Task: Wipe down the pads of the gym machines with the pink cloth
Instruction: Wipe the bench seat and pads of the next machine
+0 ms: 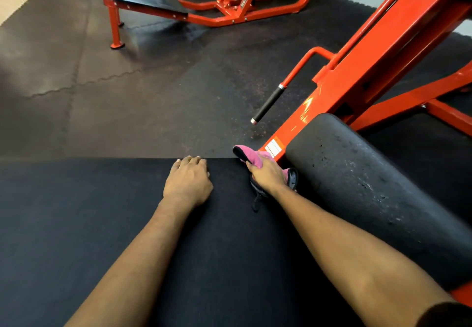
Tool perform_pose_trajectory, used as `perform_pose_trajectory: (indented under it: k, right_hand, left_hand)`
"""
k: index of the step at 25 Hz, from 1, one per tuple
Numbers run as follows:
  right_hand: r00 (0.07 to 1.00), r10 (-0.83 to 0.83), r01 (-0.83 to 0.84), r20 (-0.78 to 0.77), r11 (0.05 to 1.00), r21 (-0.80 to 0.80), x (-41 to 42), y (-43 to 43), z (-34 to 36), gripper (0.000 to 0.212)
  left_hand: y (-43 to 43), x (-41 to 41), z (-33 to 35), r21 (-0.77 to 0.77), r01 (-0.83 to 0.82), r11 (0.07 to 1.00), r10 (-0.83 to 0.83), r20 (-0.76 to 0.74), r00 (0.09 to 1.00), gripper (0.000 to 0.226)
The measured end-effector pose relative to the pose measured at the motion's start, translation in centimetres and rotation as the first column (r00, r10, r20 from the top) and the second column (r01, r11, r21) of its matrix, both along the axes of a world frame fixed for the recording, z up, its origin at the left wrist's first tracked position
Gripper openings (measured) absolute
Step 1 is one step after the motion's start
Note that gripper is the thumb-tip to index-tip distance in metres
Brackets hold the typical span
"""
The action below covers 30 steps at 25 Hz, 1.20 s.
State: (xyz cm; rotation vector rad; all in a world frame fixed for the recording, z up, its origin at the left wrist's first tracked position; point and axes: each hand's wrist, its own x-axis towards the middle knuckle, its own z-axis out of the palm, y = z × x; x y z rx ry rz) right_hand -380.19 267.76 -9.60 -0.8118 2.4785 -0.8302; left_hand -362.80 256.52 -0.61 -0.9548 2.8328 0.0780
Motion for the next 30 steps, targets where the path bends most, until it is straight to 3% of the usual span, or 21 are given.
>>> perform_pose_trajectory:
  k: [3,6,14,20,24,27,30]
  right_hand:
    - [0.993,0.086,-0.086,-0.079,0.996,0.003,2.8,4.2,0.7,0.037]
    - [0.992,0.068,-0.068,-0.103,0.998,0.002,5.5,9.2,0.4,0.046]
    - [0.99,0.04,-0.037,-0.136,0.999,0.026,11.7,24.3,-1.6,0.043]
    - [0.995,-0.054,0.043,-0.085,0.992,-0.121,18.1,27.2,-0.2,0.057]
    - [0.961,0.175,-0.223,-0.213,0.948,-0.229,25.4,22.6,4.9,0.057]
    - [0.855,0.401,-0.499,-0.328,0.809,-0.312,30.5,19.9,8.4,0.059]
    - [0.808,0.47,-0.574,-0.355,0.763,-0.298,29.2,20.0,9.2,0.062]
  left_hand:
    - [2.2,0.7,0.4,0.014,0.004,1.0,-0.004,0.037,0.999,0.046]
    - [5.5,1.7,0.1,0.031,0.013,0.999,-0.015,0.054,0.998,0.049]
    - [16.6,8.1,0.3,-0.004,0.053,0.999,-0.052,0.072,0.996,0.047]
    - [20.7,17.0,3.3,-0.08,0.019,0.997,-0.021,-0.021,1.0,0.041]
    - [19.8,22.8,6.7,-0.189,-0.051,0.981,0.039,-0.064,0.997,0.032]
    - [18.5,26.8,9.3,-0.255,-0.173,0.951,0.141,-0.137,0.98,0.027]
    - [17.1,28.1,10.4,-0.247,-0.218,0.944,0.181,-0.162,0.97,0.031]
